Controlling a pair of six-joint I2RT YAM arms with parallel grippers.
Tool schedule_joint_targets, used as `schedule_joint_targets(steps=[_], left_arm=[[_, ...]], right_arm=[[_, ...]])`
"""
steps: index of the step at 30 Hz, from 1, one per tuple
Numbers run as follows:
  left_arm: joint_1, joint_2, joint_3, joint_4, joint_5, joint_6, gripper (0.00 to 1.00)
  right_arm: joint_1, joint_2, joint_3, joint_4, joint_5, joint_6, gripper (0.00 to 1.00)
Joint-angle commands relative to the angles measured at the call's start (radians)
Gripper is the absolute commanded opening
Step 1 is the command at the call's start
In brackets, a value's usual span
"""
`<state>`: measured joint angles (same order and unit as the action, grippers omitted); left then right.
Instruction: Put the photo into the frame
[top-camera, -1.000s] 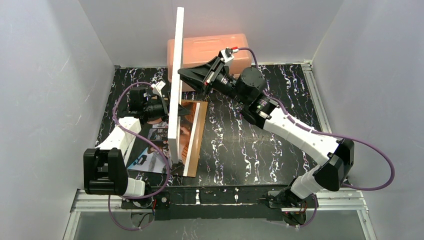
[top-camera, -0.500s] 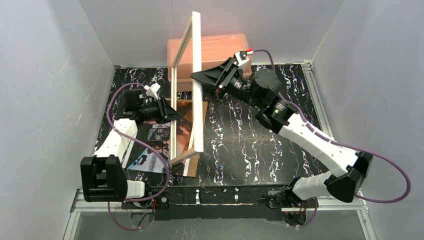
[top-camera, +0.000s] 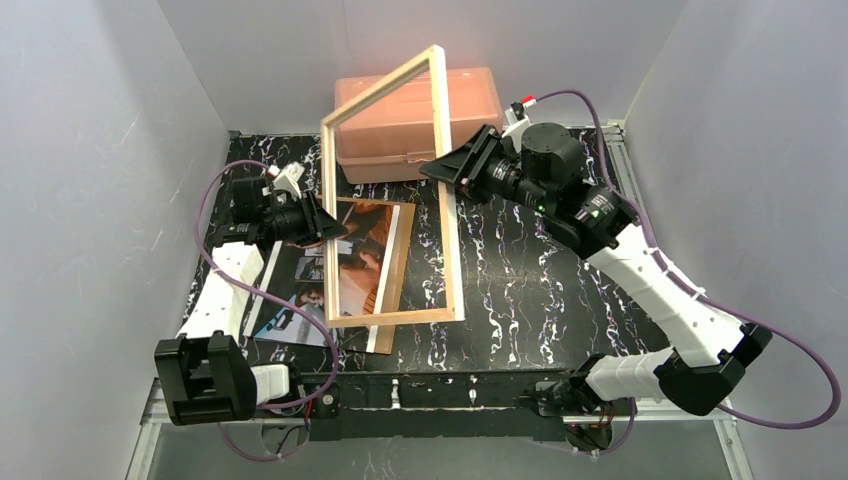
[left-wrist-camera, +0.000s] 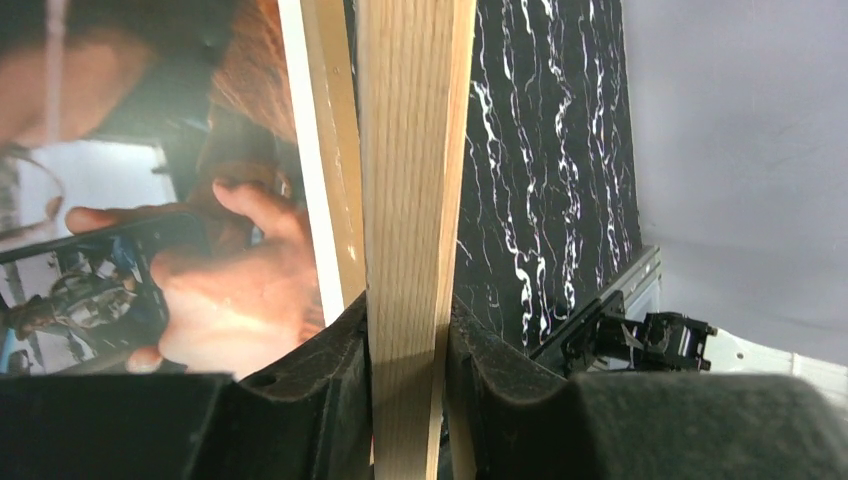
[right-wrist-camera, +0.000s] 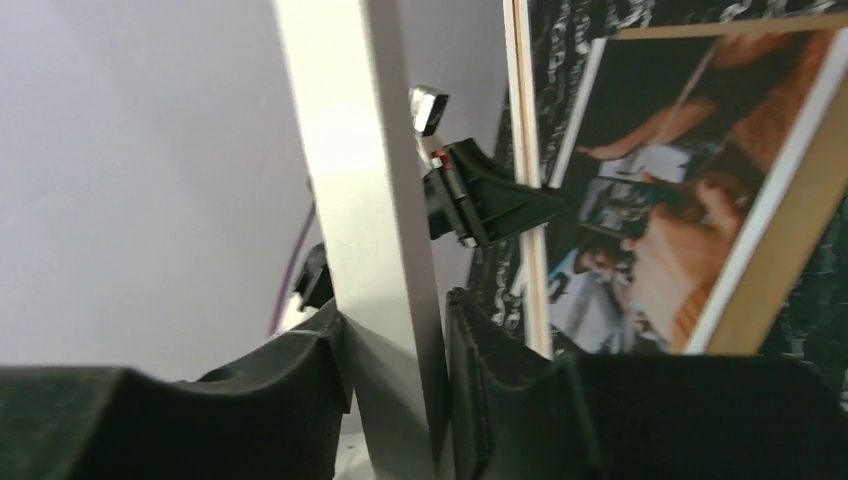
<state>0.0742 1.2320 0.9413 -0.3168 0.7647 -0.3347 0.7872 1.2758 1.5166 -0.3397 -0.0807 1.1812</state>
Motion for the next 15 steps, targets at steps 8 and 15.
schedule_joint_targets(steps=[8, 15], left_arm=[[-0.031, -0.014, -0.008, -0.116, -0.06, 0.086, 0.07], [-0.176, 0.07, -0.027, -0.118, -0.066, 0.126, 0.36]], right_arm=[[-0.018, -0.072, -0.01, -0.426, 0.269, -0.334, 0.17], [-0.048, -0.112, -0.105, -0.467, 0.316, -0.355, 0.01]])
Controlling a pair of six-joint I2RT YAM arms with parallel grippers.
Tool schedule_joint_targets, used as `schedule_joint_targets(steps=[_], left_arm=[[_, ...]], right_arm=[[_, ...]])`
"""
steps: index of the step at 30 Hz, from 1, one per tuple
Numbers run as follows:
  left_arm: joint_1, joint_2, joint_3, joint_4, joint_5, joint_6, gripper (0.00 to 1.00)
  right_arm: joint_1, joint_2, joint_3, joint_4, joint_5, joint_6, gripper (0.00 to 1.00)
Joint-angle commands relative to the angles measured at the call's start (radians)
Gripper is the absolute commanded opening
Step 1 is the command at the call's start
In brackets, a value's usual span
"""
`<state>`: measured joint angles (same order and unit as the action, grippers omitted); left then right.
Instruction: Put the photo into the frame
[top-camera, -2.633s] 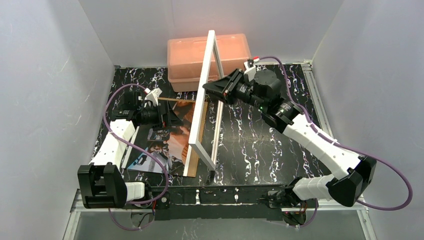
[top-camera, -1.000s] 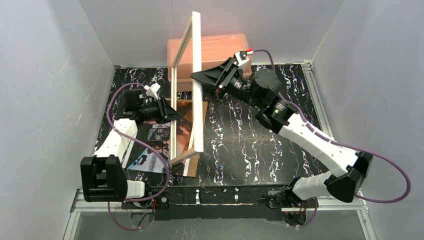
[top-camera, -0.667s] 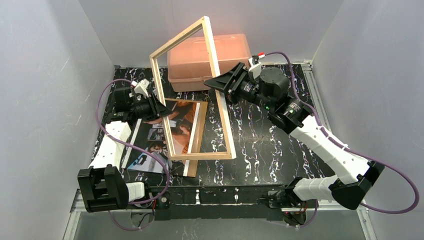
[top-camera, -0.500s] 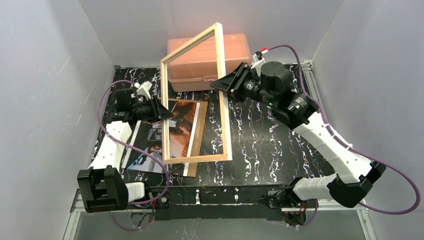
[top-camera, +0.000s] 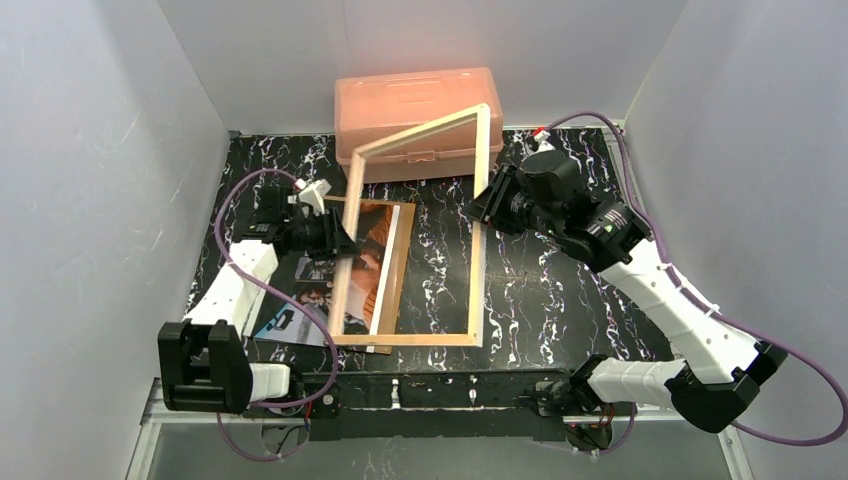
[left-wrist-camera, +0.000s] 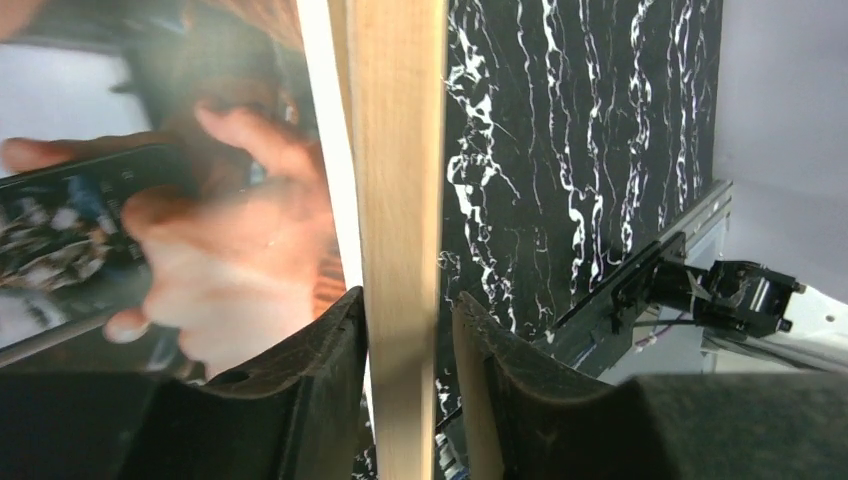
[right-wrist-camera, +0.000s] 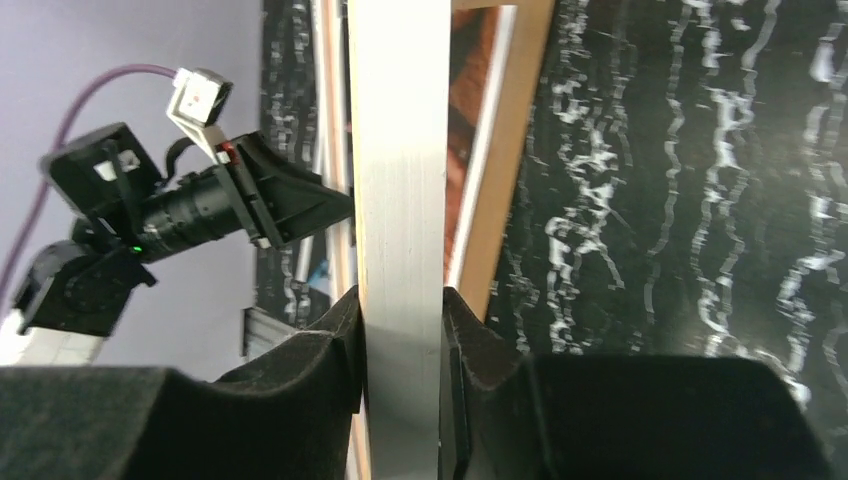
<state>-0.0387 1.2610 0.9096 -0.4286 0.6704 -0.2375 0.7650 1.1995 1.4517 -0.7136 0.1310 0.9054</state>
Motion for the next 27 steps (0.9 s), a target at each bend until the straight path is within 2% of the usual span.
schedule_joint_targets(steps=[1, 6, 14, 22, 23, 27], left_arm=[[-0.081, 0.06, 0.008, -0.013, 0.03, 0.04, 0.41], [-0.14, 0.15, 0.024, -0.013, 0.003, 0.079, 0.5], [-0.144, 0.191, 0.076, -0.05, -0.017, 0.113, 0.51], [-0.139, 0.177, 0.172, -0.248, -0.053, 0.232, 0.52], [-0.137, 0.171, 0.18, -0.267, -0.055, 0.255, 0.52], [-0.113, 0.138, 0.209, -0.327, -0.053, 0.292, 0.54]], right_arm=[[-0.034, -0.048, -0.051, -0.097, 0.109, -0.079, 0.01], [-0.085, -0.109, -0.123, -0.095, 0.111, -0.068, 0.01], [-0.144, -0.129, -0.159, -0.09, 0.084, -0.119, 0.01], [-0.186, -0.108, -0.224, -0.077, 0.213, -0.275, 0.01], [-0.188, -0.109, -0.239, -0.066, 0.229, -0.291, 0.02], [-0.193, -0.114, -0.298, -0.045, 0.285, -0.326, 0.16]])
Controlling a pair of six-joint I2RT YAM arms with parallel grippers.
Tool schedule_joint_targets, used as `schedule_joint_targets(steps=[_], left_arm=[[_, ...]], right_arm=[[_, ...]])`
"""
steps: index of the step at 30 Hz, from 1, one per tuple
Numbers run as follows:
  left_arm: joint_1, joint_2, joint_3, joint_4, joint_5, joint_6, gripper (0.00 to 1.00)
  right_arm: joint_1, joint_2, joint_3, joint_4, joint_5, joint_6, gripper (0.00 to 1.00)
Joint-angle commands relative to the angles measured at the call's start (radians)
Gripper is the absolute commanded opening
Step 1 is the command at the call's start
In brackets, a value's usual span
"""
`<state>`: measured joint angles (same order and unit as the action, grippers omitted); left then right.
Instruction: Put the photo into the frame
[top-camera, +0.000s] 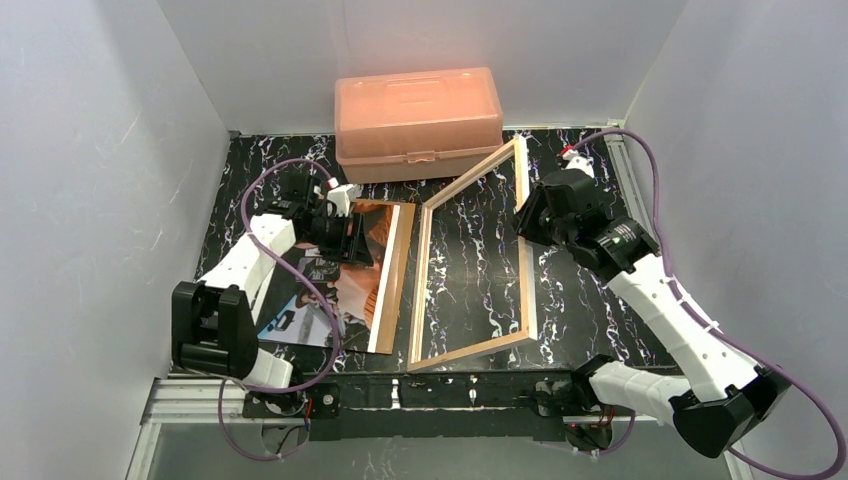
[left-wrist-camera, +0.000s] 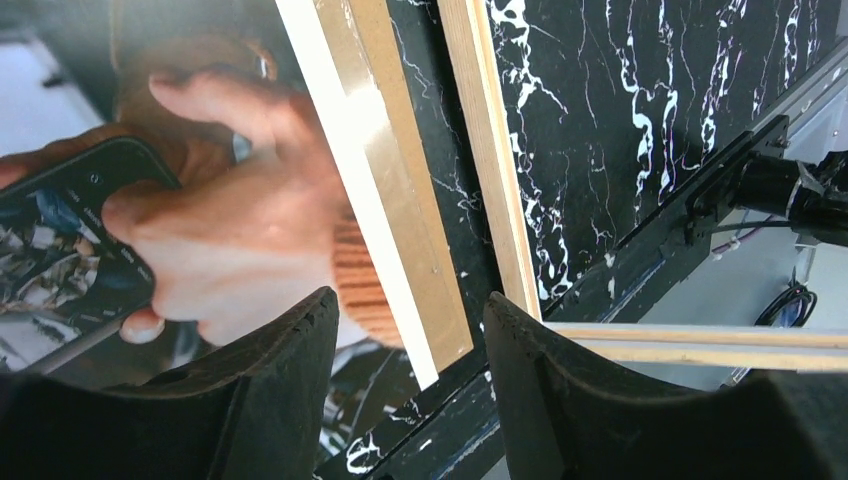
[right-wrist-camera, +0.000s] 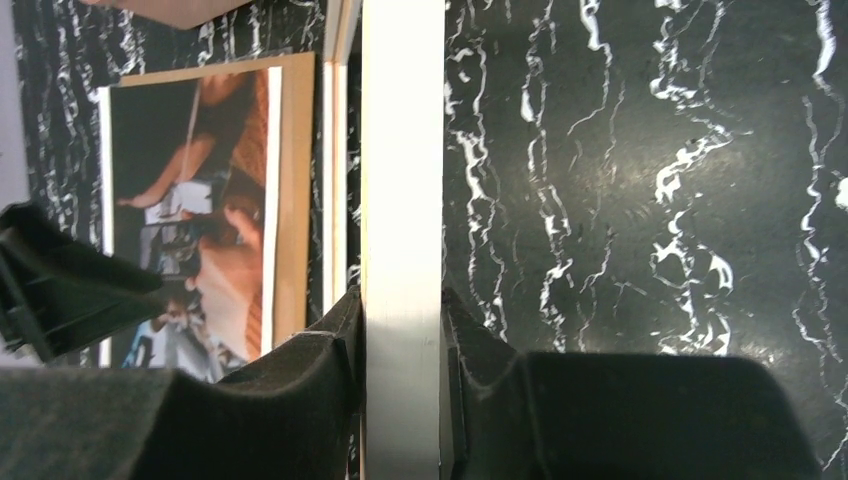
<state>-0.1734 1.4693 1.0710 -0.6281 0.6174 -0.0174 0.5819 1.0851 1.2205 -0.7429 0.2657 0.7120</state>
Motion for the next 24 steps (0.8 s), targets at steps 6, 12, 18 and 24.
schedule_joint_targets(steps=[6, 12, 18, 24], left_arm=[[0.097, -0.047, 0.175, -0.258, 0.024, 0.116, 0.57], [0.207, -0.053, 0.231, -0.3, 0.039, 0.143, 0.58], [0.278, -0.065, 0.212, -0.319, 0.055, 0.179, 0.59], [0.304, -0.087, 0.175, -0.321, 0.049, 0.206, 0.59]], right_arm=[[-0.018, -0.013, -0.2, 0.065, 0.248, -0.132, 0.24], [-0.021, -0.002, -0.286, 0.175, 0.365, -0.232, 0.27], [-0.024, 0.029, -0.341, 0.268, 0.436, -0.33, 0.35], [-0.032, 0.107, -0.372, 0.322, 0.466, -0.41, 0.38]])
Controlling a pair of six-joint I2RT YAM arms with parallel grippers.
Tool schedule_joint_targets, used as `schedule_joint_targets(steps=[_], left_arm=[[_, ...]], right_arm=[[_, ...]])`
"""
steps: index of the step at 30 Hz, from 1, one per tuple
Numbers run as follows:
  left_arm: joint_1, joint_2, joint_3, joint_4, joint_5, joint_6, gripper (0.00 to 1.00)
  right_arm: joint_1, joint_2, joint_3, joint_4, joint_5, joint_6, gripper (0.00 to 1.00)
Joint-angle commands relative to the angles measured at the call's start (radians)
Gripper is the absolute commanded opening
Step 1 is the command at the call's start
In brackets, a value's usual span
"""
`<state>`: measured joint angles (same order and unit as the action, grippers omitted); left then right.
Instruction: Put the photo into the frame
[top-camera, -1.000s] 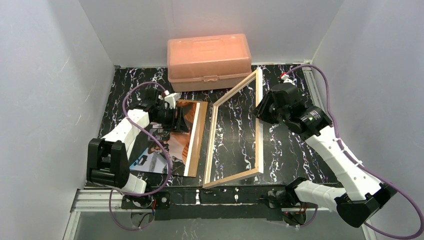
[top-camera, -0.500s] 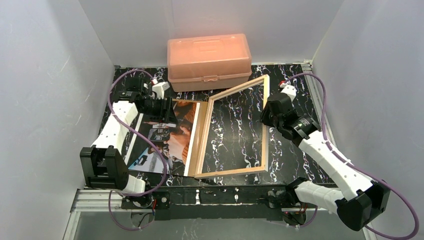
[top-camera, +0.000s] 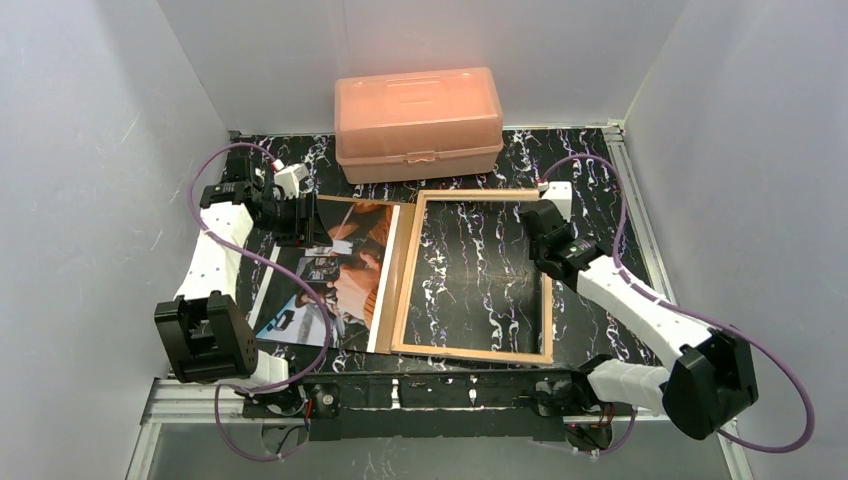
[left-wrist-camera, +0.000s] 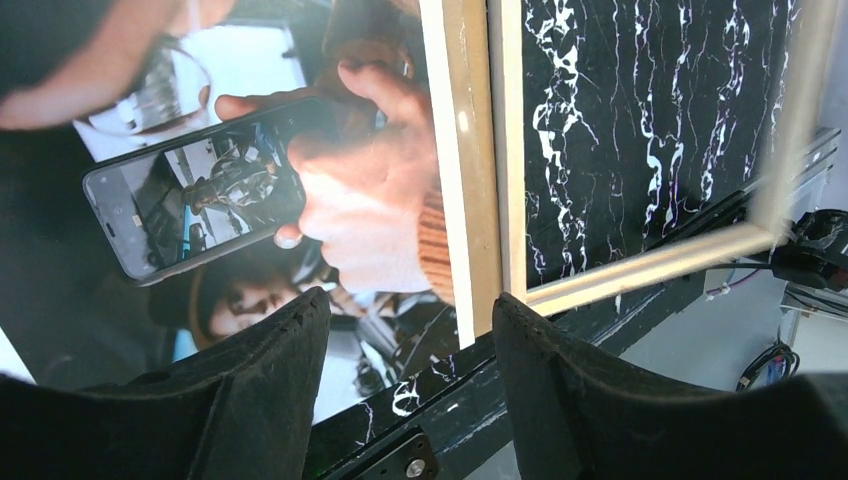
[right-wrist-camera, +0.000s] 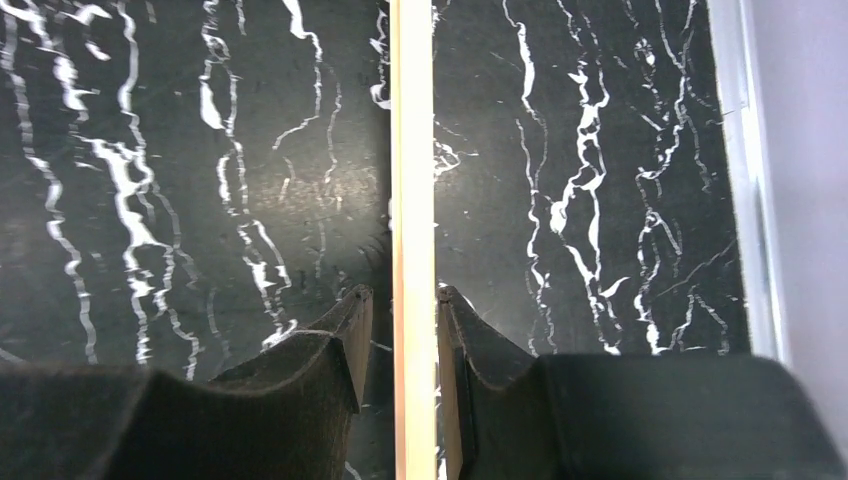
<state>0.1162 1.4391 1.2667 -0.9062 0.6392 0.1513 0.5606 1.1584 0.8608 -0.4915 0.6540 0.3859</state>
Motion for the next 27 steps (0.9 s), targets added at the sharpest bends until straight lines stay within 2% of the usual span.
schedule_joint_targets(steps=[1, 10, 13, 15, 20, 27], left_arm=[[0.019, -0.062, -0.025, -0.044, 0.028, 0.041, 0.59], [0.054, -0.074, -0.041, -0.054, 0.037, 0.057, 0.59], [0.066, -0.068, -0.04, -0.067, 0.038, 0.061, 0.6], [0.076, -0.065, -0.032, -0.082, 0.043, 0.067, 0.6], [0.105, -0.067, -0.013, -0.115, 0.033, 0.088, 0.6], [0.149, -0.076, 0.002, -0.158, 0.033, 0.129, 0.6]], right_arm=[[-0.014, 0.046, -0.018, 0.075, 0.076, -0.088, 0.39], [-0.026, 0.129, -0.004, 0.088, 0.031, -0.053, 0.39], [-0.035, 0.206, 0.037, 0.0, 0.089, 0.016, 0.51], [-0.058, 0.247, 0.041, -0.008, 0.077, 0.022, 0.53], [-0.166, 0.316, 0.001, 0.075, -0.02, 0.02, 0.52], [-0.236, 0.437, 0.021, 0.169, -0.111, -0.037, 0.47]])
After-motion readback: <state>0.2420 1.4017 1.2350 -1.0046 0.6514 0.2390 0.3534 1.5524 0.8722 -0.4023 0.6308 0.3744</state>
